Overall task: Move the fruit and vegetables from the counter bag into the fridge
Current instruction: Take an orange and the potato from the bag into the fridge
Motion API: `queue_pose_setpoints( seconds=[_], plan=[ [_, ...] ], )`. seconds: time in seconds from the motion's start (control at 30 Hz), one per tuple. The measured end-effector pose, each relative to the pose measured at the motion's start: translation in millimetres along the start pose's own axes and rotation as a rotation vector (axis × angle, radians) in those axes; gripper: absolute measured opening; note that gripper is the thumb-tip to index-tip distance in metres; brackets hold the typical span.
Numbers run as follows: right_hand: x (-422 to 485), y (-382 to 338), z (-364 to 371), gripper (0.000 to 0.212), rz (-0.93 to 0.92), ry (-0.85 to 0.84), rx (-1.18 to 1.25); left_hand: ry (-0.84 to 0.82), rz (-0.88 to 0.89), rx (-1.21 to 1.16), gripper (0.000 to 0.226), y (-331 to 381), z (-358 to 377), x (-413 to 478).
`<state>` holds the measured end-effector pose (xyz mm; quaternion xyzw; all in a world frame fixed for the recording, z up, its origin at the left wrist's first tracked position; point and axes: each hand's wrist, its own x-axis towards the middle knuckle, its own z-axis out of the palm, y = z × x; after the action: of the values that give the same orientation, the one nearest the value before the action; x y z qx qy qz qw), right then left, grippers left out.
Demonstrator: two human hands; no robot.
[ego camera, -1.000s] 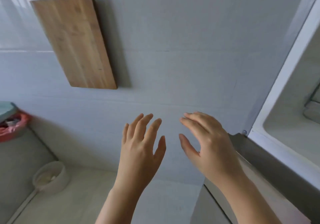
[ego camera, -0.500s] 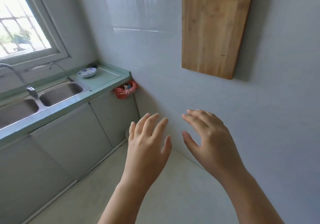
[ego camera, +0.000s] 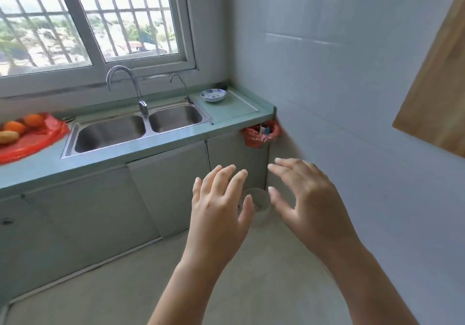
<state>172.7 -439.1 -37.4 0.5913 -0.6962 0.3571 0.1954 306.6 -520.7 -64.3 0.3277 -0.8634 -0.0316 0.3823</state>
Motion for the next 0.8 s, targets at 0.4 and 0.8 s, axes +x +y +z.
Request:
queue_pose_setpoints(
  seconds=[0.4,0.8],
  plan=[
    [142.3,-12.8,135.5,0.042,-0.212,-0.187,0.287,0.115,-0.286,0.238,0.041,-117.8,-1.4,75.5],
    [211.3,-144.6,293.9,0.033,-0.391,-0.275,0.443,0.2,-0.533,0.359,0.043,-301.2,-54.2,65.4]
  ],
)
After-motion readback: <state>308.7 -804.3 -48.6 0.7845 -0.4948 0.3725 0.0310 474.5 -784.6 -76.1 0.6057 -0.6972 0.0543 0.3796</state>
